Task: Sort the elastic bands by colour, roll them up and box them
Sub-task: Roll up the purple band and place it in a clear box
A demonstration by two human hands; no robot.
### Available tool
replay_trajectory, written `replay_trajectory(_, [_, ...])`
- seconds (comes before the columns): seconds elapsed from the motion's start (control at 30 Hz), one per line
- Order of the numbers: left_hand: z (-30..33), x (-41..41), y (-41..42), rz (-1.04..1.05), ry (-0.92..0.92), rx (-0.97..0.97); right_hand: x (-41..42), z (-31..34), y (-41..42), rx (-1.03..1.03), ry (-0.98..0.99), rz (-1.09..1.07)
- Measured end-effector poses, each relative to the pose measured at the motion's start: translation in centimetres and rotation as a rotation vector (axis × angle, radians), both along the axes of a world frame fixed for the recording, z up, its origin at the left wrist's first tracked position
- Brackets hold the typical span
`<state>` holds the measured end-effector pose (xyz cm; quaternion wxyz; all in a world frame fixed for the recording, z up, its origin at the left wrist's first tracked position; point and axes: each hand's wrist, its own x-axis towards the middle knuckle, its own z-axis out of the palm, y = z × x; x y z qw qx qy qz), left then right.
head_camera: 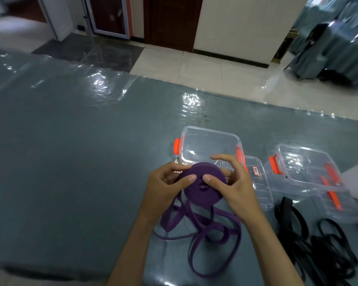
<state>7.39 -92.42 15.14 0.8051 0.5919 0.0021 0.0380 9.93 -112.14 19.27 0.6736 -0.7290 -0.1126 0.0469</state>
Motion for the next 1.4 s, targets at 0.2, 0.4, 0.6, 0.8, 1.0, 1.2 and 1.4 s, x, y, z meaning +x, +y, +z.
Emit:
replay_trajectory(0.2, [0.2, 0.6, 0.7, -0.090, -0.004, 0.059, 0.0, -0.7, -0.9, -0.014, 0.023, 0.005])
replay_trajectory(0.4, [0.5, 0.9, -0.7, -0.014, 0.000, 0.175, 0.6, -0.6, -2.8, -0.018, 0.017, 0.075])
replay_trajectory(0.6, [1.2, 0.9, -0.4, -0.145, 0.008, 0.189, 0.8, -1.4, -3.9, 0.000, 0.098, 0.133])
replay_trajectory(0.8, [1.7, 0.9, -2.3, -0.193, 0.037, 0.230, 1.1, -1.5, -5.3, 0.032, 0.050, 0.085])
replay_trajectory(1.0, [2.2, 1.0, -1.2, -0.194, 0.013, 0.358, 0.2, -1.9, -5.3, 0.093, 0.181, 0.093])
replay_trajectory(1.2, [1.1, 0.1, -2.5, -0.143, -0.014, 0.332, -1.1, -1.9, -5.4, 0.074, 0.093, -0.075])
replay_trajectory(1.4, [1.0, -0.2, -3.0, -0.161, -0.003, 0.257, -1.5, -1.9, -6.8, -0.049, 0.038, 0.141])
